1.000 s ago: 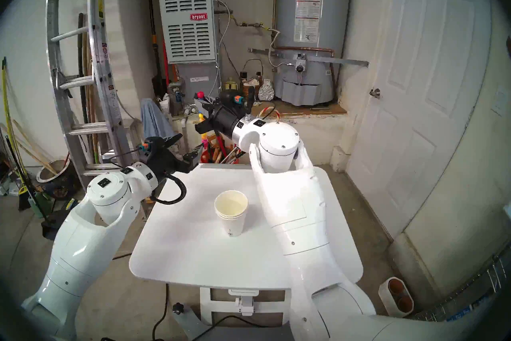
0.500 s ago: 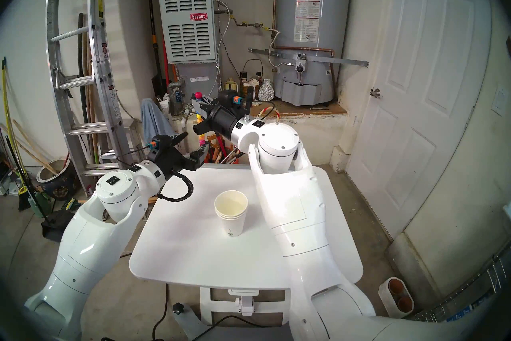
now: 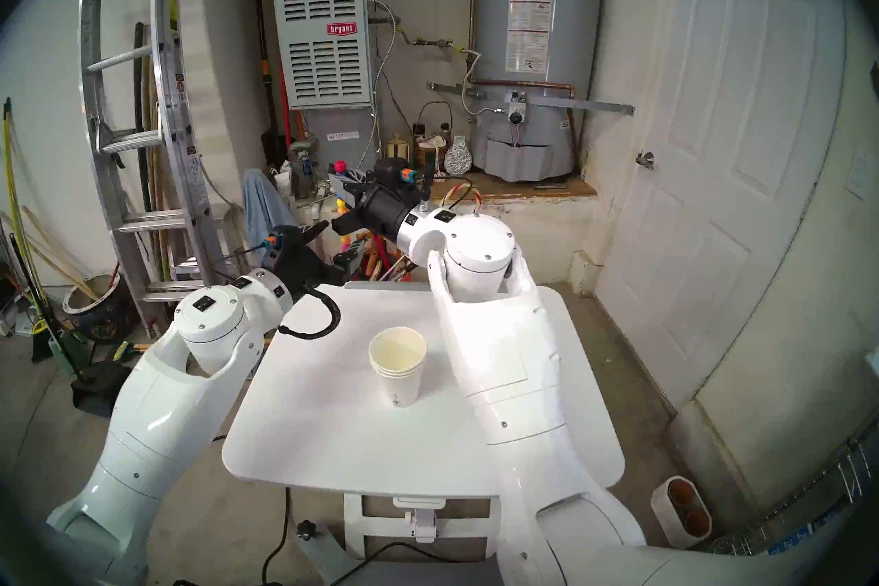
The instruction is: Switch the marker to another color
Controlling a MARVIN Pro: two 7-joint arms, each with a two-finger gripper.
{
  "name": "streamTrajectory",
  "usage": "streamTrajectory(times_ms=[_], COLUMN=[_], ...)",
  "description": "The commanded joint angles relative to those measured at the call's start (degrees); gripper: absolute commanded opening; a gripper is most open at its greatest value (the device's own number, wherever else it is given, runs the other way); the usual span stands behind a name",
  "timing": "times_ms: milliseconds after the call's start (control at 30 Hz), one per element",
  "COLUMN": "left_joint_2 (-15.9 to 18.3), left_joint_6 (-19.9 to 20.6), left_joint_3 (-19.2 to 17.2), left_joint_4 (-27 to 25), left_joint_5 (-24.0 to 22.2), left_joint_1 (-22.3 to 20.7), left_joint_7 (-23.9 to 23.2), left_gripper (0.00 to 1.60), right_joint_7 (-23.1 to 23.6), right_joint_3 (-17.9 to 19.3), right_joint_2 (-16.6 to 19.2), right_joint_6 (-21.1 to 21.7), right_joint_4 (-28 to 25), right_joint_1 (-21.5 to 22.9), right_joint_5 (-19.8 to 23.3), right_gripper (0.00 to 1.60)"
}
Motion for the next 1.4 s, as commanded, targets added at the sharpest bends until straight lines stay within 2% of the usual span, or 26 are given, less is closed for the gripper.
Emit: streamTrajectory(times_ms=[0,100,133,167,200,300,333,400,533,633,733,767,800,833,867,900,1367], left_joint_2=[-0.1,-0.1,-0.1,-0.1,-0.1,-0.1,-0.1,-0.1,-0.1,-0.1,-0.1,-0.1,-0.1,-0.1,-0.2,-0.2,-0.5], left_joint_6=[-0.7,-0.7,-0.7,-0.7,-0.7,-0.6,-0.6,-0.5,-0.3,-0.3,-0.3,-0.4,-0.3,-0.4,-0.3,-0.3,-0.2], left_joint_3=[-0.5,-0.5,-0.4,-0.4,-0.4,-0.5,-0.5,-0.6,-0.7,-0.8,-0.9,-0.9,-0.9,-1.0,-1.1,-1.1,-1.0], left_joint_4=[-1.2,-1.0,-1.1,-1.1,-1.1,-1.1,-1.1,-1.2,-1.3,-1.3,-1.3,-1.3,-1.3,-1.2,-1.3,-1.3,0.2], left_joint_5=[-0.4,-0.5,-0.5,-0.5,-0.4,-0.5,-0.5,-0.5,-0.5,-0.6,-0.7,-0.7,-0.8,-0.9,-1.0,-1.1,-1.8], left_joint_1=[-1.0,-1.0,-1.0,-1.0,-1.0,-0.9,-0.9,-0.8,-0.7,-0.6,-0.5,-0.5,-0.5,-0.4,-0.4,-0.4,-0.2], left_joint_7=[-0.5,-0.7,-0.8,-0.8,-0.8,-1.1,-1.1,-1.1,-1.2,-1.2,-1.3,-1.3,-1.3,-1.4,-1.4,-1.4,-1.4], left_gripper=[1.60,1.60,1.47,1.47,1.36,1.29,1.04,0.84,0.97,0.93,0.71,0.56,0.34,0.29,0.08,0.00,0.00], right_joint_7=[-0.3,-0.3,-0.3,-0.3,-0.3,-0.3,-0.3,-0.3,-0.3,-0.5,-0.5,-0.5,-0.5,-0.5,-0.5,-0.5,-1.6], right_joint_3=[0.2,0.3,0.3,0.3,0.3,0.2,0.2,0.2,0.2,0.2,0.2,0.2,0.2,0.2,0.2,0.2,0.8], right_joint_2=[-0.7,-0.7,-0.7,-0.7,-0.6,-0.6,-0.6,-0.6,-0.6,-0.6,-0.6,-0.6,-0.6,-0.5,-0.6,-0.6,-1.8], right_joint_6=[-1.0,-1.0,-1.0,-1.0,-1.0,-1.1,-1.1,-1.1,-1.2,-1.2,-1.2,-1.1,-1.2,-1.2,-1.2,-1.2,-2.4], right_joint_4=[-0.7,-0.8,-0.8,-0.8,-0.8,-0.8,-0.9,-0.9,-0.9,-1.0,-1.0,-1.0,-0.9,-0.9,-0.8,-0.8,-0.7], right_joint_1=[0.4,0.3,0.3,0.3,0.3,0.3,0.3,0.3,0.3,0.3,0.4,0.4,0.4,0.5,0.5,0.5,1.3], right_joint_5=[0.4,0.4,0.5,0.5,0.4,0.4,0.4,0.4,0.3,0.2,0.2,0.2,0.2,0.2,0.2,0.2,1.0], right_gripper=[0.00,0.00,0.00,0.00,0.00,0.00,0.00,0.00,0.00,0.00,0.00,0.00,0.00,0.00,0.00,0.00,0.00])
